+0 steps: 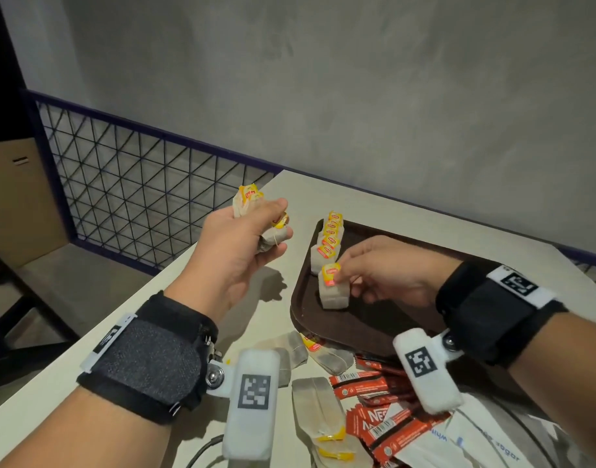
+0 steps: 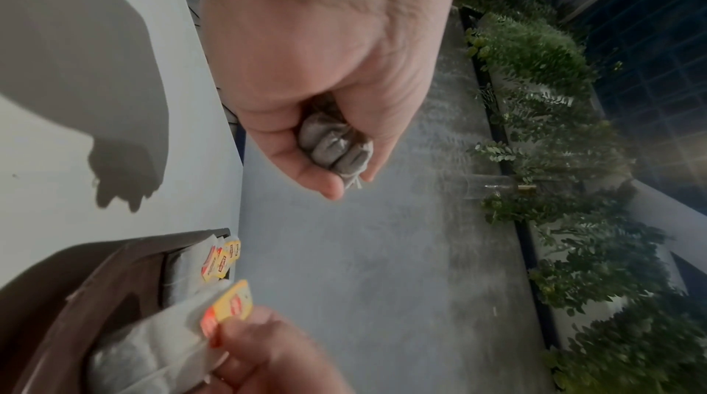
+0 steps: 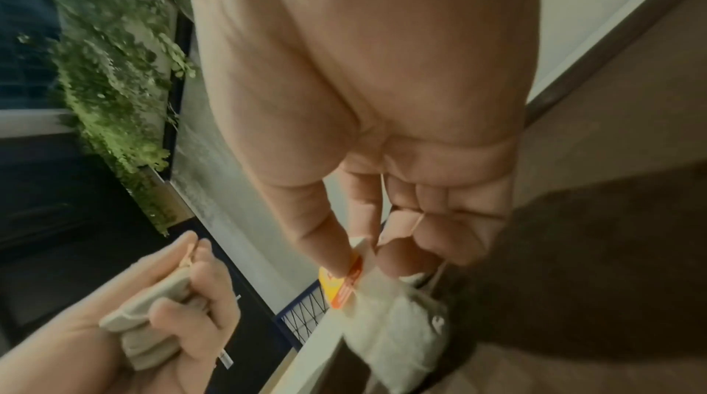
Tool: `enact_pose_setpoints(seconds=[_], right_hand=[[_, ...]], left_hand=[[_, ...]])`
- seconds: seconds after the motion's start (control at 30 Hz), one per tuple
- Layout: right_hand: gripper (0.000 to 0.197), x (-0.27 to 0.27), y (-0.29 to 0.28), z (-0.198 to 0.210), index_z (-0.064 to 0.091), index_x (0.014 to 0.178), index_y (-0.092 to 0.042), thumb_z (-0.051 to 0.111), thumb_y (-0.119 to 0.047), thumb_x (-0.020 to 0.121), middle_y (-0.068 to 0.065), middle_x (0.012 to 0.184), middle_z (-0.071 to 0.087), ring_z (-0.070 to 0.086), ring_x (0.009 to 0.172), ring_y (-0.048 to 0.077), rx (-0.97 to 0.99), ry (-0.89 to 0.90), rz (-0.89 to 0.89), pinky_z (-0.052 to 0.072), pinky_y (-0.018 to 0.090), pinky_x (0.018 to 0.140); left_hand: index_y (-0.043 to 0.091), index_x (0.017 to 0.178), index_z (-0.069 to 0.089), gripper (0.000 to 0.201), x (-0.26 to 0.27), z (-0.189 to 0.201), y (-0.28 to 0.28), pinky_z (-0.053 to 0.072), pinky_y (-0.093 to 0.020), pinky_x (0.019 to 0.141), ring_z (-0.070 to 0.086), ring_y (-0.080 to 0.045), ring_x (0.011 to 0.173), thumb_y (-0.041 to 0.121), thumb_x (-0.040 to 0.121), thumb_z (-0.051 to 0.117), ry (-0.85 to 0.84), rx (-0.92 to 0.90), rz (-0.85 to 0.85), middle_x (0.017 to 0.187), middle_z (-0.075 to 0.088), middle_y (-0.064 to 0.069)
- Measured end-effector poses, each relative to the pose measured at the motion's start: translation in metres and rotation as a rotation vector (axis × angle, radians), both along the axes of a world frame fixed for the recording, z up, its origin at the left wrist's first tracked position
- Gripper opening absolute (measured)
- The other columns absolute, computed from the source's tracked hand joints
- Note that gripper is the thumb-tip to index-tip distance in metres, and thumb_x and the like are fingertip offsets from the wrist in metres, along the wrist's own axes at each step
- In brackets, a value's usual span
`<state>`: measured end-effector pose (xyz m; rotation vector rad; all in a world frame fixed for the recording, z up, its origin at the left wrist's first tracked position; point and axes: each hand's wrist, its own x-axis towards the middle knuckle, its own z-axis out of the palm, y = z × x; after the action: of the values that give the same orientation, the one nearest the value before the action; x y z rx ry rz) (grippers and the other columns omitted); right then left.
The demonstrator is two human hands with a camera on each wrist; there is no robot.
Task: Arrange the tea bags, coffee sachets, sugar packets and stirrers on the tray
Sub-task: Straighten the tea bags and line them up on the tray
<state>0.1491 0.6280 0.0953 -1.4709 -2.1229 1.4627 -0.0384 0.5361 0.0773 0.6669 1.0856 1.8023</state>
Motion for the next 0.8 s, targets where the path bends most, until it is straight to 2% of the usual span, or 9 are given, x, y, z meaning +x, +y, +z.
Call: enact_pose_setpoints(seconds=[0.07,0.17,0.3,0.43,0.57,0.67,0.73,0.8], right_hand=[[0.007,-0.007,0.003,-0.008,0.072,0.095,-0.004,0.07,-0.006,0.089,0.008,0.077,0.064,0.057,0.064,0.014,-0.007,-0.007,-0.029,0.044,0.026,0.056],[0.004,-0.018,0.012,-0.012,0.066,0.087,-0.008,0.068,-0.004,0.087,0.004,0.063,0.058,0.056,0.064,0.018,0.004,-0.009,-0.093,0.046,0.028,0.056],[0.012,-0.025,0.021,-0.015,0.063,0.091,-0.006,0.064,0.003,0.083,0.009,0.071,0.055,0.058,0.068,0.02,0.014,-0.008,-0.173,0.051,0.027,0.056],[0.014,-0.027,0.025,-0.02,0.062,0.091,-0.004,0.064,0.007,0.083,0.009,0.069,0.055,0.058,0.068,0.022,-0.002,0.049,-0.231,0.053,0.028,0.058],[0.019,-0.028,0.025,-0.023,0.063,0.104,-0.003,0.067,0.003,0.087,0.011,0.081,0.066,0.061,0.067,0.019,0.012,0.128,-0.262,0.053,0.028,0.058],[0.021,-0.027,0.023,-0.023,0.066,0.1,-0.005,0.077,-0.004,0.083,0.013,0.091,0.069,0.065,0.076,0.021,0.059,0.069,-0.237,0.056,0.027,0.06],[0.034,-0.027,0.022,-0.023,0.065,0.108,-0.006,0.083,-0.007,0.079,0.015,0.105,0.072,0.069,0.085,0.023,0.076,0.013,-0.18,0.058,0.027,0.064],[0.058,-0.029,0.021,-0.024,0.055,0.125,-0.01,0.086,-0.008,0.076,0.014,0.114,0.071,0.072,0.096,0.024,0.093,-0.032,-0.139,0.061,0.029,0.068]], left_hand=[[0.011,0.098,0.068,0.018,0.001,0.0,0.0,0.057,-0.023,0.055,0.073,-0.013,0.069,0.021,0.089,0.08,0.001,0.001,0.001,0.082,0.073,-0.004],[0.011,0.098,0.068,0.017,0.001,0.0,0.001,0.057,-0.023,0.055,0.072,-0.013,0.069,0.021,0.09,0.079,0.001,0.005,-0.002,0.082,0.072,-0.005],[0.01,0.099,0.069,0.018,0.0,-0.001,0.002,0.057,-0.023,0.056,0.073,-0.014,0.07,0.021,0.089,0.08,-0.01,0.012,-0.005,0.084,0.071,-0.006],[0.01,0.1,0.069,0.019,0.0,-0.001,0.002,0.057,-0.023,0.057,0.073,-0.014,0.072,0.021,0.089,0.08,-0.017,0.019,-0.013,0.083,0.072,-0.006],[0.01,0.099,0.068,0.02,0.001,0.0,0.002,0.056,-0.023,0.055,0.074,-0.015,0.071,0.021,0.088,0.081,-0.027,0.025,-0.015,0.082,0.072,-0.006],[0.01,0.098,0.068,0.018,0.001,0.001,0.002,0.056,-0.023,0.055,0.073,-0.014,0.07,0.02,0.089,0.08,-0.035,0.03,-0.013,0.083,0.072,-0.007],[0.01,0.096,0.068,0.017,0.001,0.002,0.002,0.056,-0.023,0.055,0.073,-0.014,0.07,0.02,0.089,0.08,-0.039,0.032,-0.011,0.083,0.072,-0.007],[0.011,0.095,0.067,0.017,0.001,0.002,0.002,0.056,-0.023,0.056,0.073,-0.015,0.071,0.02,0.088,0.081,-0.04,0.033,-0.012,0.085,0.071,-0.007]])
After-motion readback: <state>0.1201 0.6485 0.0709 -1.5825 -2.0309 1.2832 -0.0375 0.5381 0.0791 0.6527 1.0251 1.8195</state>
